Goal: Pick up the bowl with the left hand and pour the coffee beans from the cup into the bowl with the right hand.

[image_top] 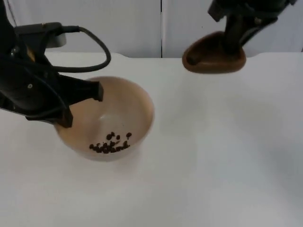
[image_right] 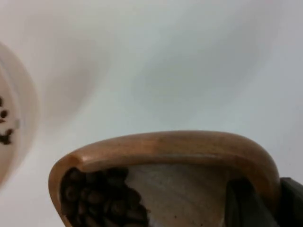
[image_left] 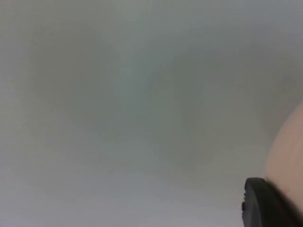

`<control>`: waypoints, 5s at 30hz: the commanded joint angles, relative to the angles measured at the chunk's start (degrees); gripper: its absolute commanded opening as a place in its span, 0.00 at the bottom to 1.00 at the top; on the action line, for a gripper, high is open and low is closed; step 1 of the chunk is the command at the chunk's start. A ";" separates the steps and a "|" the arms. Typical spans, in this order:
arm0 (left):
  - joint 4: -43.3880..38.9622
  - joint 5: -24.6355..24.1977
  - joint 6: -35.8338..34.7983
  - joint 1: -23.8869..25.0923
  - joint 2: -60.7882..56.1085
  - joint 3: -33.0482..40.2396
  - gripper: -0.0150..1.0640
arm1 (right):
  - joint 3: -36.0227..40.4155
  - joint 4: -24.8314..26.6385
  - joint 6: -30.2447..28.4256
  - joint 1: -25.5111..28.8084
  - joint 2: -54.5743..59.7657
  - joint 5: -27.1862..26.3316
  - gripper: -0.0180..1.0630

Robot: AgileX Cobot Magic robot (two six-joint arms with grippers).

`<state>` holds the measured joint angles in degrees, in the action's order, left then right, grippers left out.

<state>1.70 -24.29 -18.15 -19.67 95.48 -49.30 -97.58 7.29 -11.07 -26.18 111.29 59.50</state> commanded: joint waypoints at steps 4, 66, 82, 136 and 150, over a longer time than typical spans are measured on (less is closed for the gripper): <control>10.20 1.21 11.70 4.20 3.85 -2.23 0.01 | 6.70 0.48 1.62 1.68 -0.21 -6.53 0.02; 12.66 2.33 17.65 6.46 15.91 -10.66 0.78 | 33.87 4.84 8.95 1.67 2.97 -38.08 0.72; 12.45 1.21 17.65 6.46 -3.50 -10.66 0.78 | 33.87 4.84 6.80 1.56 -19.82 -34.34 0.72; 12.32 -21.32 23.92 6.46 -55.34 -10.35 0.78 | 46.27 4.95 2.44 1.45 -69.64 -21.94 0.72; 12.68 -28.83 26.49 6.46 -62.90 -8.01 0.78 | 47.60 4.85 2.44 1.45 -75.55 -17.90 0.72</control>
<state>13.99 -52.23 7.21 -13.38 33.78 -58.21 -50.63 12.07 -8.10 -24.69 36.46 40.77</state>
